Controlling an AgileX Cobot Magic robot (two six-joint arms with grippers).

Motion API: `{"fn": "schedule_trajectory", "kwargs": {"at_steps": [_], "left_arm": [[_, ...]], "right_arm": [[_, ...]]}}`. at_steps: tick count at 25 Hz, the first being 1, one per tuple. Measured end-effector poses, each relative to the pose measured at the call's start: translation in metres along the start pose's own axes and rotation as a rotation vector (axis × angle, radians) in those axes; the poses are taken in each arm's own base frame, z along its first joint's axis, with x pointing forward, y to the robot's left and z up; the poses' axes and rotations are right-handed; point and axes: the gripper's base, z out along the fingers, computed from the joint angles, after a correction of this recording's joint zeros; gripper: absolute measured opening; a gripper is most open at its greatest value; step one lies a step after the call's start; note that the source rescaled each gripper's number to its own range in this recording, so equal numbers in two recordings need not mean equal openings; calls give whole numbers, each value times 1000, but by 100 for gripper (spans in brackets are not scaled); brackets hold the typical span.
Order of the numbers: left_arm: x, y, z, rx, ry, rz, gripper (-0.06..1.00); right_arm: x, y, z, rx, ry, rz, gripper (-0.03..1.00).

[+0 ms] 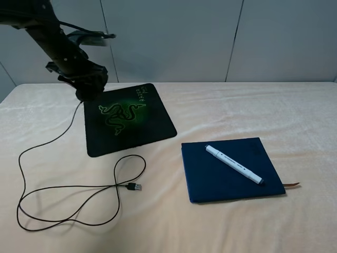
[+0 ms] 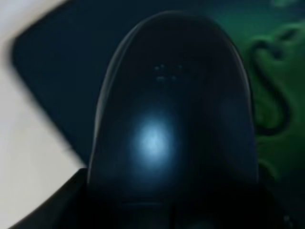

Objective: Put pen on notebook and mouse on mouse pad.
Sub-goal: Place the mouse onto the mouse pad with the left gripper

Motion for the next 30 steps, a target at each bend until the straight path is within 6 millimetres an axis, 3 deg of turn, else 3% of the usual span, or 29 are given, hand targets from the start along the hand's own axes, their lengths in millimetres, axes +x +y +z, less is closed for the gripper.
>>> {"fn": "schedule_trajectory", "kwargs": {"at_steps": [5, 10, 19, 30], "left_arm": [[0, -40, 18, 16, 38, 103, 0], [4, -57, 34, 30, 75, 138, 0], [7, -57, 64, 23, 82, 106, 0], [8, -55, 80, 9, 70, 109, 0]], "right_arm": [[0, 0, 0, 0, 0, 0, 100], [0, 0, 0, 0, 0, 0, 100], [0, 0, 0, 0, 0, 0, 100], [0, 0, 0, 0, 0, 0, 100]]}}
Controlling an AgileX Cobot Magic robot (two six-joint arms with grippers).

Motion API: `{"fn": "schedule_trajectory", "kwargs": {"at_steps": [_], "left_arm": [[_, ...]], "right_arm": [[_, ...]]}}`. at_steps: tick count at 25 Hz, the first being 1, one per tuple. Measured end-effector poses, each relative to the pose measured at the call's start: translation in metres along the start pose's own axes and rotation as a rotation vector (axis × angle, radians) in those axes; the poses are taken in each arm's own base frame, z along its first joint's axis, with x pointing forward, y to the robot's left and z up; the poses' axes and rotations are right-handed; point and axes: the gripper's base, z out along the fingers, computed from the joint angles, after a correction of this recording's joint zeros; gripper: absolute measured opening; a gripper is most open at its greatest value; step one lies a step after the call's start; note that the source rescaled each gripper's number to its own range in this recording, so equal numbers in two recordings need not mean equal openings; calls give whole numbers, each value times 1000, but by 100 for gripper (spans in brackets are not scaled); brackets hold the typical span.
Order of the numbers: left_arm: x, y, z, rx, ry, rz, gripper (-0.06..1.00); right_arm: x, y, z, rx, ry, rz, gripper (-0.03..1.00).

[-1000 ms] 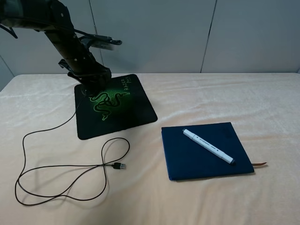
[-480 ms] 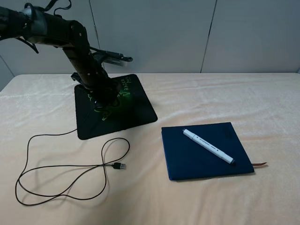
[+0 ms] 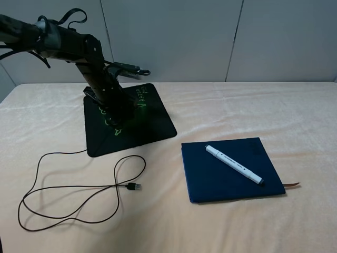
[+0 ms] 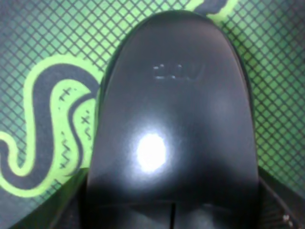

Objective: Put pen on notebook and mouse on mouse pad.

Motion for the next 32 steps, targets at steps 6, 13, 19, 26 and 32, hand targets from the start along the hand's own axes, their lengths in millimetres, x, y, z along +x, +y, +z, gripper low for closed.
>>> {"fn": "schedule_trajectory", "kwargs": {"at_steps": [6, 13, 19, 26, 32], "left_arm": [[1, 5, 0, -51, 10, 58, 78], [1, 5, 0, -59, 13, 67, 99], [1, 5, 0, -58, 16, 67, 99], [0, 4, -20, -59, 17, 67, 99], [0, 2, -61, -58, 22, 65, 99]], "right_arm": [[0, 0, 0, 0, 0, 0, 100], [0, 0, 0, 0, 0, 0, 100], [0, 0, 0, 0, 0, 0, 100], [0, 0, 0, 0, 0, 0, 100], [0, 0, 0, 0, 0, 0, 100]]}}
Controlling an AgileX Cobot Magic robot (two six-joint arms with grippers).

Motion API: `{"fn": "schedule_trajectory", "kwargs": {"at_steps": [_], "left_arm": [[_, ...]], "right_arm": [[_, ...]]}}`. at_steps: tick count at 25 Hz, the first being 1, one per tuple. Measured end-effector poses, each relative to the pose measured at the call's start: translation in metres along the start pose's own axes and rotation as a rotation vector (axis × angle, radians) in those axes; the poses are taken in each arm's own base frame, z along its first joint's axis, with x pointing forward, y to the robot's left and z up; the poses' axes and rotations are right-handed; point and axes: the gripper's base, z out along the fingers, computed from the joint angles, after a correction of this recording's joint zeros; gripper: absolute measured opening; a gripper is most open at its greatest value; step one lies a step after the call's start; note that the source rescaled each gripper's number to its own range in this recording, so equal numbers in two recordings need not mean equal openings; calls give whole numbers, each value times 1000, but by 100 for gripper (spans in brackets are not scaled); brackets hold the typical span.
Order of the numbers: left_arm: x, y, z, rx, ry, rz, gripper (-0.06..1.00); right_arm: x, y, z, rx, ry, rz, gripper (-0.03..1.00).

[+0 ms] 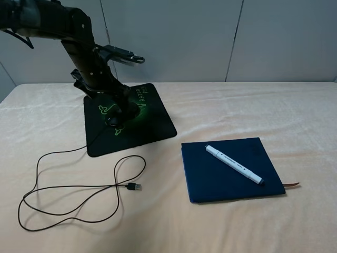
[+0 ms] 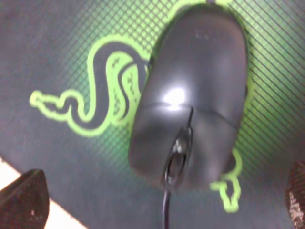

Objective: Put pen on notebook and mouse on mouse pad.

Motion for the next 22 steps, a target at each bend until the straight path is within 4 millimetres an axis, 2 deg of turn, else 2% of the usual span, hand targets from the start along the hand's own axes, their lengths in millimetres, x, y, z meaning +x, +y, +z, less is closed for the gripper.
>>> {"fn": "schedule_trajectory", "kwargs": {"at_steps": [7, 14, 22], "left_arm": [[12, -1, -59, 4, 39, 0, 99], [32, -5, -128, 5, 48, -5, 99], [57, -8, -198, -14, -57, -9, 99]], "right_arm": [[0, 0, 0, 0, 0, 0, 100], [0, 0, 0, 0, 0, 0, 100], [0, 0, 0, 0, 0, 0, 100]]}}
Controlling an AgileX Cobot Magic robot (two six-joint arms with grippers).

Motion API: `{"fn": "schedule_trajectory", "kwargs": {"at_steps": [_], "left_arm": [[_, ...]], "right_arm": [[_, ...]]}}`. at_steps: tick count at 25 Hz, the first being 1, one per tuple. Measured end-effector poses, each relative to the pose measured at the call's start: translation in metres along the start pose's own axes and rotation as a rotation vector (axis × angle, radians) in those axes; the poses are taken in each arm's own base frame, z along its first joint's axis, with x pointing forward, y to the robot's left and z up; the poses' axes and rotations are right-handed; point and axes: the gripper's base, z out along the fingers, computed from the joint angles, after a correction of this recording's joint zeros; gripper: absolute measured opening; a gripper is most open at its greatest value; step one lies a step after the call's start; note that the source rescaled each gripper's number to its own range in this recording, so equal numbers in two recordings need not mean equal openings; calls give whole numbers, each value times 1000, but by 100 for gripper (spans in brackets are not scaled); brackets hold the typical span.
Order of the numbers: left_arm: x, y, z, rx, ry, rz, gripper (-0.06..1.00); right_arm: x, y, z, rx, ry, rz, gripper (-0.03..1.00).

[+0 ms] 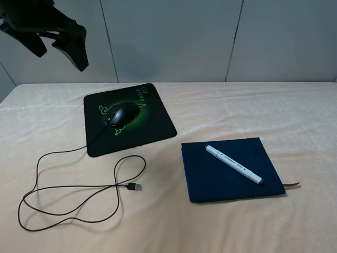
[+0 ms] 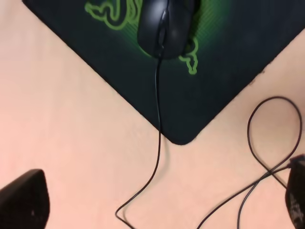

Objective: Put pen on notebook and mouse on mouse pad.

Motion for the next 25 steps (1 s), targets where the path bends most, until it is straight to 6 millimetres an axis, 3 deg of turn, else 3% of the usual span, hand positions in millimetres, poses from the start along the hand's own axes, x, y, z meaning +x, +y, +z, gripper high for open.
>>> {"fn": "schedule_trajectory", "kwargs": {"at_steps": [6, 13, 25], "left_arm": [[18, -1, -41, -38, -97, 3, 99], [55, -6, -65, -45, -140, -12, 99], [147, -22, -60, -34, -101, -110, 99]], "right_arm": [[0, 0, 0, 0, 0, 0, 100], [0, 0, 0, 0, 0, 0, 100], [0, 0, 0, 0, 0, 0, 100]]}}
